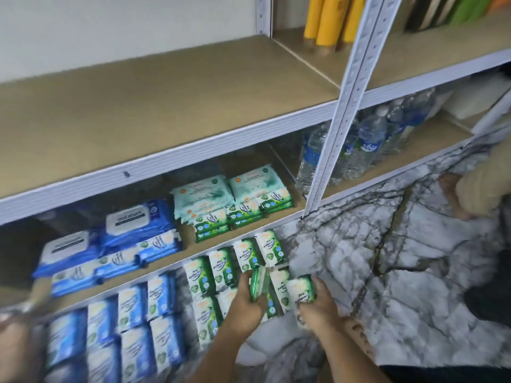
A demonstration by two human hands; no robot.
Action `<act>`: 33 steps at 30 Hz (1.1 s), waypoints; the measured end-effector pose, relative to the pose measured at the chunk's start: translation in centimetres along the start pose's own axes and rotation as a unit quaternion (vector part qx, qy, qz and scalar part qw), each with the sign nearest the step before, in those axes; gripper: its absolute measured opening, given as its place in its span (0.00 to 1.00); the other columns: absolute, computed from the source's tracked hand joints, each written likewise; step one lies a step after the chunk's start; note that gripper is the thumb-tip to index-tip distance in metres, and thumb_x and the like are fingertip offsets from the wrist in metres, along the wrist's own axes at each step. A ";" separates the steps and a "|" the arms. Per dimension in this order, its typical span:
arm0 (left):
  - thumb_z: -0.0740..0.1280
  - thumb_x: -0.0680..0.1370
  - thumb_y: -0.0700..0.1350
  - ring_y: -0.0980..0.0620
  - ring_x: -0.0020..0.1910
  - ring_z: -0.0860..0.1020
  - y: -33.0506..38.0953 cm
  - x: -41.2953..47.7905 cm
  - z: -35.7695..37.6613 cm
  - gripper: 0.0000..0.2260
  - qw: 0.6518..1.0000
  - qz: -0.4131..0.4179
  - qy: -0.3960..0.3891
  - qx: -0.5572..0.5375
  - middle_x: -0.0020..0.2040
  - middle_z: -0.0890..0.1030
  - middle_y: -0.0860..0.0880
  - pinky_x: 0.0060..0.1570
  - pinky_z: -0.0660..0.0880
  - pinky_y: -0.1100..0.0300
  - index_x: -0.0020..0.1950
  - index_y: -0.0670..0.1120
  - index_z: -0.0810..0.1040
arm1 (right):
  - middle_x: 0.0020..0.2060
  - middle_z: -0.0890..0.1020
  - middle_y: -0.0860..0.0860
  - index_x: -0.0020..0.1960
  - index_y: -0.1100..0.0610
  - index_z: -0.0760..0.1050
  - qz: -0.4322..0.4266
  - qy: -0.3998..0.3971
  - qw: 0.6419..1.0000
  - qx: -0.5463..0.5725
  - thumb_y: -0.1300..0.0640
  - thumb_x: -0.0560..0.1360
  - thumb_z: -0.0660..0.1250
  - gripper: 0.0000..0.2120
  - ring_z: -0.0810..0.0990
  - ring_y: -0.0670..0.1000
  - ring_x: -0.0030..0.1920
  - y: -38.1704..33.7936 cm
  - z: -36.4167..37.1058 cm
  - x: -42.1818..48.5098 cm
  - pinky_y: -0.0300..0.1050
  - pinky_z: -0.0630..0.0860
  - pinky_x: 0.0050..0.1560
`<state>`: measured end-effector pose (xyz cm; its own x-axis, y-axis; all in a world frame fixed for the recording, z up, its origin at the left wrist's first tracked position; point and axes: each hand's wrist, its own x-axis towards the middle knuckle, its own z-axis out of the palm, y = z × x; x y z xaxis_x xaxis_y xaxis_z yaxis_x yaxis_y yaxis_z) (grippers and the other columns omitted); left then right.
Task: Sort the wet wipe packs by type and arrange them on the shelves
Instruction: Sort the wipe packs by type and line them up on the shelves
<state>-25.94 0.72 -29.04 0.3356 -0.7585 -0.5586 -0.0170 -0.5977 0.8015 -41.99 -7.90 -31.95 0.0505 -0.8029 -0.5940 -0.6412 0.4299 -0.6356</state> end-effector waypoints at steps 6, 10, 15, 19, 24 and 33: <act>0.61 0.82 0.33 0.58 0.40 0.78 -0.7 -5.7 -2.8 0.32 0.997 0.013 0.015 -0.069 0.54 0.76 0.57 0.38 0.77 0.62 0.79 0.58 0.54 | 0.73 0.71 0.46 0.79 0.42 0.59 -0.064 -0.068 0.996 0.007 0.74 0.72 0.64 0.43 0.81 0.50 0.56 -2.3 -1.5 -4.1 0.41 0.82 0.46; 0.57 0.78 0.27 0.55 0.58 0.76 -0.6 -8.5 -3.9 0.38 0.995 0.033 -0.002 -0.095 0.71 0.65 0.56 0.43 0.75 0.65 0.78 0.62 0.54 | 0.63 0.80 0.47 0.79 0.40 0.59 -0.099 -0.088 0.991 0.000 0.74 0.71 0.63 0.46 0.82 0.46 0.40 -2.6 -2.1 -5.9 0.39 0.80 0.36; 0.59 0.74 0.28 0.44 0.44 0.82 -1.0 -9.3 -4.6 0.40 0.989 0.054 -0.038 -0.135 0.79 0.49 0.30 0.29 0.70 0.62 0.77 0.64 0.57 | 0.54 0.84 0.49 0.74 0.45 0.68 -0.107 -0.102 0.989 0.006 0.75 0.68 0.68 0.41 0.84 0.48 0.43 -2.5 -2.5 -7.0 0.37 0.76 0.34; 0.74 0.74 0.34 0.57 0.31 0.77 0.0 -10.6 -4.8 0.35 0.992 0.068 0.001 -0.107 0.72 0.69 0.36 0.32 0.73 0.65 0.71 0.60 0.63 | 0.59 0.83 0.53 0.70 0.45 0.72 -0.097 -0.118 0.987 0.042 0.78 0.66 0.71 0.41 0.86 0.52 0.48 -1.9 -2.4 -6.8 0.48 0.82 0.42; 0.80 0.71 0.42 0.54 0.32 0.76 0.6 -11.0 -4.9 0.30 0.990 0.059 0.090 -0.090 0.49 0.77 0.53 0.28 0.73 0.62 0.67 0.55 0.69 | 0.54 0.85 0.53 0.68 0.45 0.74 -0.109 -0.106 0.987 0.052 0.78 0.65 0.71 0.40 0.86 0.52 0.47 -1.6 -2.3 -6.4 0.47 0.81 0.41; 0.74 0.76 0.39 0.59 0.28 0.77 0.9 -9.2 -4.9 0.24 0.994 0.047 0.093 -0.046 0.46 0.78 0.51 0.28 0.73 0.65 0.66 0.57 0.73 | 0.47 0.87 0.53 0.72 0.49 0.74 -0.103 -0.082 0.988 0.076 0.77 0.65 0.74 0.42 0.86 0.52 0.45 -2.3 -3.1 -5.0 0.48 0.83 0.45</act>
<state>-24.39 8.39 -22.13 0.5041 -0.7437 -0.4391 0.0270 -0.4946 0.8687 -43.14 -6.20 -25.96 0.2992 -0.8070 -0.5091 -0.4827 0.3322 -0.8103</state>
